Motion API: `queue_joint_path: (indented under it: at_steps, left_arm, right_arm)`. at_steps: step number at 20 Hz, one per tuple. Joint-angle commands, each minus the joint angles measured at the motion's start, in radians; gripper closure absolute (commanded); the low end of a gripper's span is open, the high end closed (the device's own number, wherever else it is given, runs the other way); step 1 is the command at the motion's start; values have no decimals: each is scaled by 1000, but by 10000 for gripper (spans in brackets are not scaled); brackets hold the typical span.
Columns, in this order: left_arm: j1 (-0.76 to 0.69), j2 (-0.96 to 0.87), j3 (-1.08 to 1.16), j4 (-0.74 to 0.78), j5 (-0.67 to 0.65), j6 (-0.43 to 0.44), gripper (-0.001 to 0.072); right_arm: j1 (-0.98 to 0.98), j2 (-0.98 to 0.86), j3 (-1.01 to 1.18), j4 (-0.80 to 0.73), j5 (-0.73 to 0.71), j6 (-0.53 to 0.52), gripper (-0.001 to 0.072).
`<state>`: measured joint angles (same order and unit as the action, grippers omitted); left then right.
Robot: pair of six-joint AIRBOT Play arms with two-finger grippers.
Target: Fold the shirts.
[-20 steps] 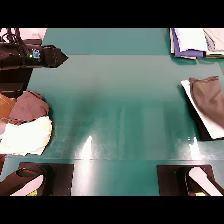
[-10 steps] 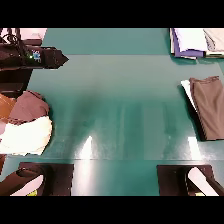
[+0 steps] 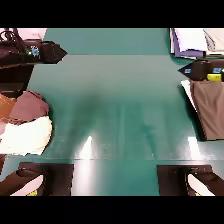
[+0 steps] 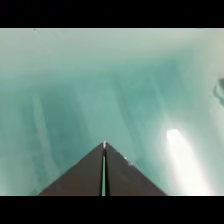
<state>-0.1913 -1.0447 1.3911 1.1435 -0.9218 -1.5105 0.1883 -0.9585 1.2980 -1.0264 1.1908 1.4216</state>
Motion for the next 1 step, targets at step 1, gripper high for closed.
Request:
queue_joint_path:
  at_steps: [1]
  left_arm:
    - [0, 0, 1, 0, 17, -1, 680]
  right_arm:
    - [104, 0, 5, 3, -14, -28, 694]
